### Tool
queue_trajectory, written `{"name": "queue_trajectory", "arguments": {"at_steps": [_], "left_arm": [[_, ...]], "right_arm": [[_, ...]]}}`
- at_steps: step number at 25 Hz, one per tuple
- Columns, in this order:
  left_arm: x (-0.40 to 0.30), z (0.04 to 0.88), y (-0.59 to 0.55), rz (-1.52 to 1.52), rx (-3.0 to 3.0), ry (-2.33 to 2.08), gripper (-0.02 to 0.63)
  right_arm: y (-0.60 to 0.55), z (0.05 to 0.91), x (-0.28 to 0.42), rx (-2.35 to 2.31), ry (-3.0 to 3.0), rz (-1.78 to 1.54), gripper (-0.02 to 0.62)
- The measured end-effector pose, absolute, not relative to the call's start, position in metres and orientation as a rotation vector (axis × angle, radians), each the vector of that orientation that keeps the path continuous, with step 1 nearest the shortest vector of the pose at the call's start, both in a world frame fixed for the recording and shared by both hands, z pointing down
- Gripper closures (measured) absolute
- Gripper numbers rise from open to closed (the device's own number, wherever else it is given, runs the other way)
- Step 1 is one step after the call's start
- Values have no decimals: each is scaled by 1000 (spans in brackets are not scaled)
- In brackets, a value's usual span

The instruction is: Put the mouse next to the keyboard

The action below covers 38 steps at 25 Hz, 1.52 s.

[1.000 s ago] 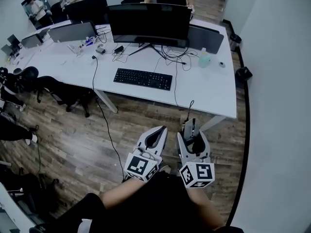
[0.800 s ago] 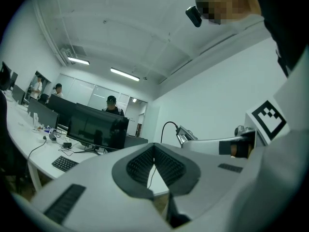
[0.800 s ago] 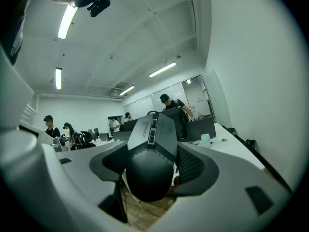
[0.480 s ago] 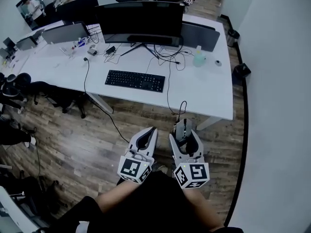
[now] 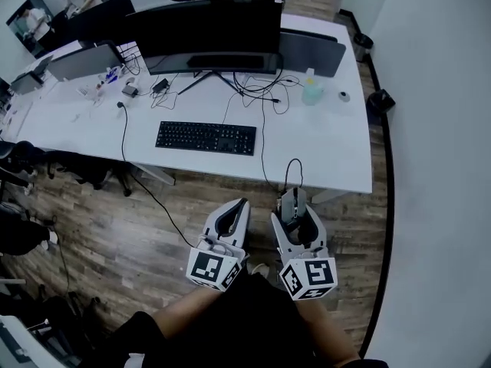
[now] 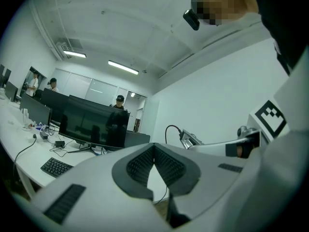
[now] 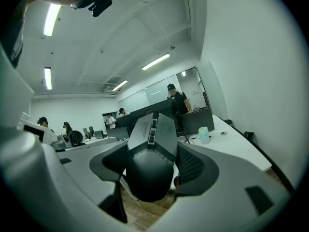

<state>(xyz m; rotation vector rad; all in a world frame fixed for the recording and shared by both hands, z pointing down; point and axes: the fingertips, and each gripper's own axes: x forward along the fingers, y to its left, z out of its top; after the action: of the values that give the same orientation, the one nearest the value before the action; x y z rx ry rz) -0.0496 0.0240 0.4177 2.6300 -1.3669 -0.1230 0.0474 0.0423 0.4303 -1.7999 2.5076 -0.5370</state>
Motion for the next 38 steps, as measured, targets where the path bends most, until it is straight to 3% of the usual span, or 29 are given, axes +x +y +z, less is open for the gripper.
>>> {"name": "queue_trajectory", "arguments": {"at_steps": [20,38], "left_arm": [[-59,438,-153,-151,2641,-1128,603],[-47,466,-226,-76,2638,-1114,603]], "right_arm": [[-122,462,40,-2064,2452,-698,287],[-201,542,55,-2120,2455,-910,287]]}}
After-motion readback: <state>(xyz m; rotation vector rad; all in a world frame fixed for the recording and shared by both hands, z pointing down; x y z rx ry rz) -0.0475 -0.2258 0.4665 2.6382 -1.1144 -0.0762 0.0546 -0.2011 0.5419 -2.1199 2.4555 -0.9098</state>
